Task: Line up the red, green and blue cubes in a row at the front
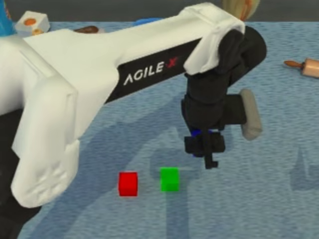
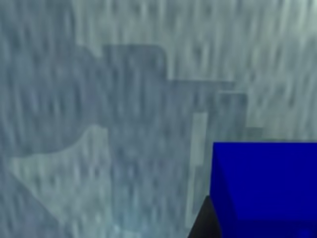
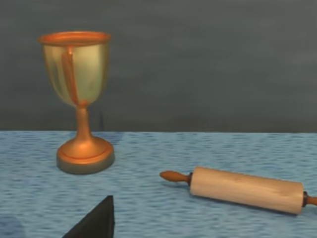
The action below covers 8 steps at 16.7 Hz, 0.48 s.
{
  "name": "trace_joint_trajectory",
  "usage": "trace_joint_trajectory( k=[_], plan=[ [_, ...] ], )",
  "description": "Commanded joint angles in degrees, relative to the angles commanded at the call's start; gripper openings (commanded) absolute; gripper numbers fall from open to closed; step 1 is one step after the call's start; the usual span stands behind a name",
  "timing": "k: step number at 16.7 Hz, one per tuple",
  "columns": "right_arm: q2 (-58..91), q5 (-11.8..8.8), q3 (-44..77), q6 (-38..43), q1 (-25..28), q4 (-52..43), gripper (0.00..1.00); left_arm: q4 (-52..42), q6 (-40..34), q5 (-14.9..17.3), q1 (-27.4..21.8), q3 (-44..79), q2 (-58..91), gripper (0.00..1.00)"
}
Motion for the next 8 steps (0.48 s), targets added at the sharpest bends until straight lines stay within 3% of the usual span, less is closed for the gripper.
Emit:
trace_joint_trajectory(
  k=[3, 8],
  plan=[
    [0.00, 0.00, 0.00, 0.00, 0.00, 0.00, 1.00, -1.06, -3.70, -0.11, -4.38, 2.67, 0.89, 0.00],
    [0.00, 0.00, 0.00, 0.00, 0.00, 0.00, 1.00, -0.79, -3.76, -0.03, -4.46, 2.46, 0.70, 0.00]
  ],
)
